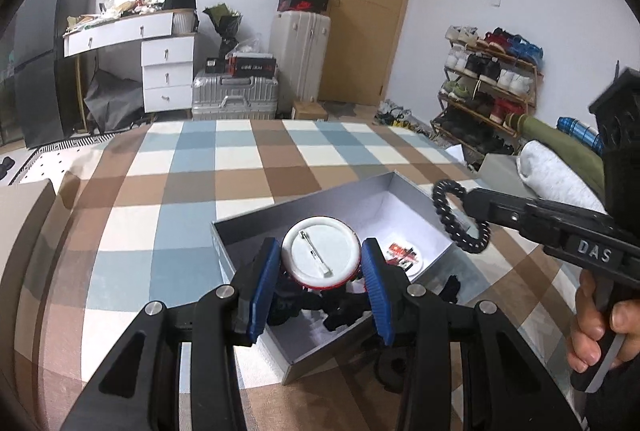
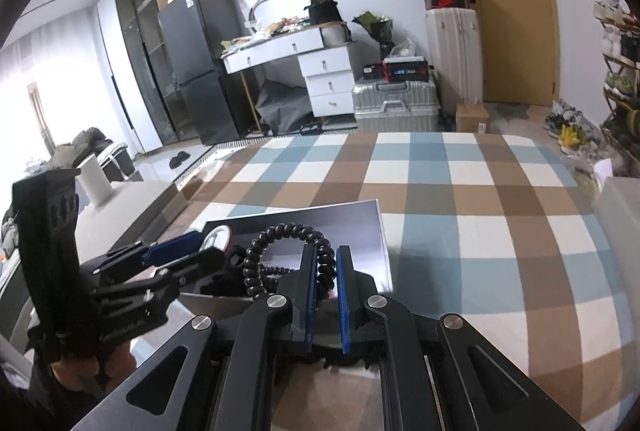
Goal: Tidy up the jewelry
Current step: 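Carry badge and hair tie into the grey box and open both tools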
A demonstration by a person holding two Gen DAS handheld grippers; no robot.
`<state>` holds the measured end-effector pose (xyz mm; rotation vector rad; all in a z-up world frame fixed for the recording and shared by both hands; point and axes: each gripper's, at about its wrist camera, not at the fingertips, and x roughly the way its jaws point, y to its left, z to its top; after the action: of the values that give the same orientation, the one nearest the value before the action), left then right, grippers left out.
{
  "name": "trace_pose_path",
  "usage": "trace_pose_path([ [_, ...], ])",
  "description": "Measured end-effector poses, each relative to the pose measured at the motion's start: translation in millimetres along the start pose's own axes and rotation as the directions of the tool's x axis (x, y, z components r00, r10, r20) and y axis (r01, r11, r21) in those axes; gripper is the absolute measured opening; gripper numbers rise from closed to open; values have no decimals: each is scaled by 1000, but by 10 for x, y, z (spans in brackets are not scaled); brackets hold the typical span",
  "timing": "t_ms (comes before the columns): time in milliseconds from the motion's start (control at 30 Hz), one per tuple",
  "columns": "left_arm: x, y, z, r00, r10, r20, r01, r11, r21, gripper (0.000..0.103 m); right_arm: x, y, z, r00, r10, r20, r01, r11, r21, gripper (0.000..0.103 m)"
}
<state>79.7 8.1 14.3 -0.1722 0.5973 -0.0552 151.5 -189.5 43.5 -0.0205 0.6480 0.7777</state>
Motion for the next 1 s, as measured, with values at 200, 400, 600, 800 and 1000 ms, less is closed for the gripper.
trace_pose_path([
  [200, 12, -12, 5, 1000, 2, -29, -2, 1000, 3, 36, 264, 13, 42, 998, 12, -63, -12, 1000, -2, 9],
  [400, 13, 20, 14, 999, 13, -39, -14, 1000, -6, 36, 443, 2, 31, 994, 14, -105, -13, 1000, 15, 9],
  [600, 30, -1, 13, 998, 43, -37, -43, 999, 21, 36, 518, 12, -48, 988, 2, -157, 1, 1000, 22, 9],
  [800, 45, 12, 14, 998, 61, -30, -60, 998, 31, 36, 450, 12, -109, 986, 25, -162, -16, 998, 57, 9],
  [1000, 42, -3, -5, 997, 73, -22, -72, 996, 45, 36, 382, 52, -161, 986, 40, -161, -26, 996, 88, 9],
])
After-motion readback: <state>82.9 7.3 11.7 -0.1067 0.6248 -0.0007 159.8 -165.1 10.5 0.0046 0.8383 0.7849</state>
